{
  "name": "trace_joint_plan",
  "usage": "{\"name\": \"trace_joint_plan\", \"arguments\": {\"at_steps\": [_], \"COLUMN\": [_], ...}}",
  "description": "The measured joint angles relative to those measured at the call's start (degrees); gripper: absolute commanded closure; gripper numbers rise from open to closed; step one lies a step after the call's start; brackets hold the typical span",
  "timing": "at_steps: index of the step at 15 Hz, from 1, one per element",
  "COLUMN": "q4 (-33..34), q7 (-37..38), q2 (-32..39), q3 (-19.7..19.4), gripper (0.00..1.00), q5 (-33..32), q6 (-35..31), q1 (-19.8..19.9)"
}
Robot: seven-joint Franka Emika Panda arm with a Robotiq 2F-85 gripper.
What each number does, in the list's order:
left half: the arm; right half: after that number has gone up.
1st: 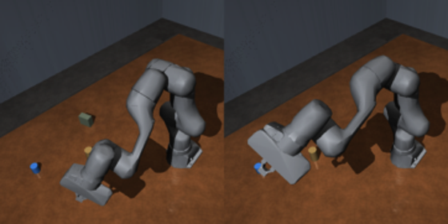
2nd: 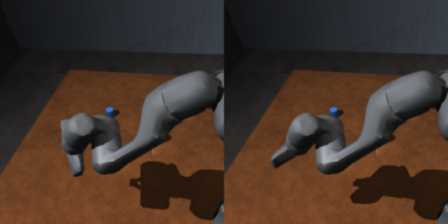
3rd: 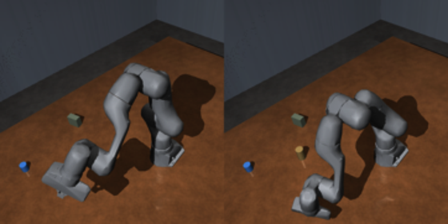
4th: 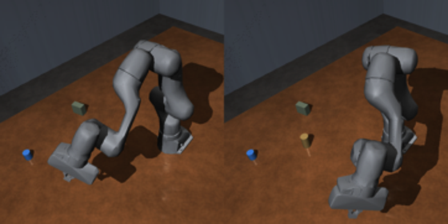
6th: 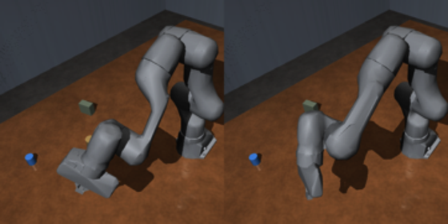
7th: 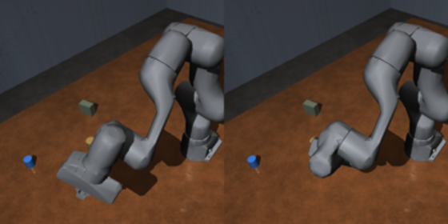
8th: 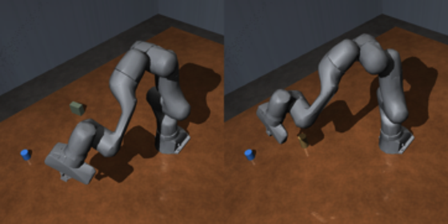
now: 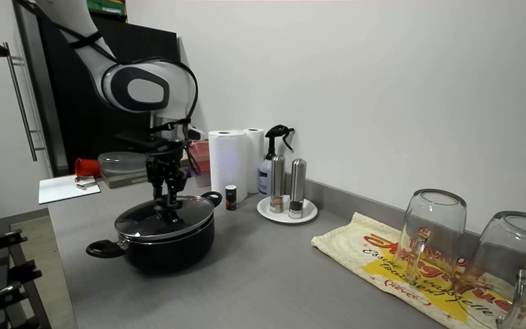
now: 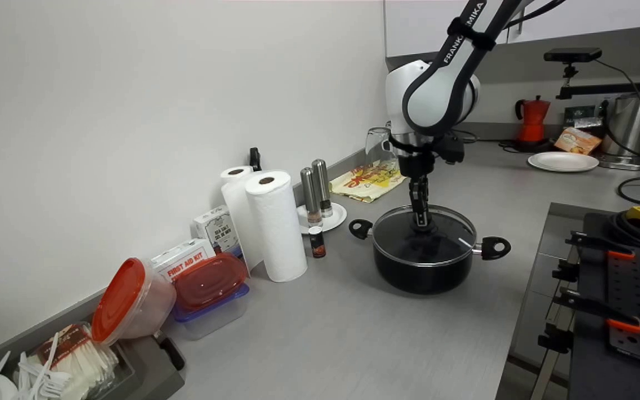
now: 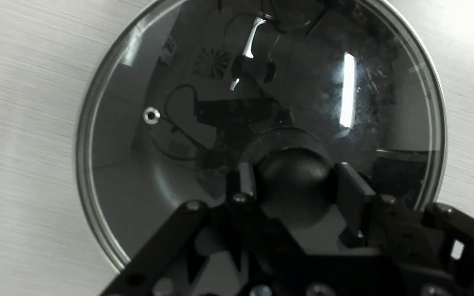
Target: Put the lid on the black pot
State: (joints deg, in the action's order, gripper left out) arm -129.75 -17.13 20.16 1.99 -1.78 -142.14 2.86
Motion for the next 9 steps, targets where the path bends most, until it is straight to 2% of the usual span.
{"name": "trace_joint_plan", "arguments": {"at_steps": [9], "q4": [0.0], "q7": [-2.5], "q2": [0.6], "q3": [0.6], "gripper": [0.75], "q5": [1.1], "q6": [-1.8], "q1": [0.9]}}
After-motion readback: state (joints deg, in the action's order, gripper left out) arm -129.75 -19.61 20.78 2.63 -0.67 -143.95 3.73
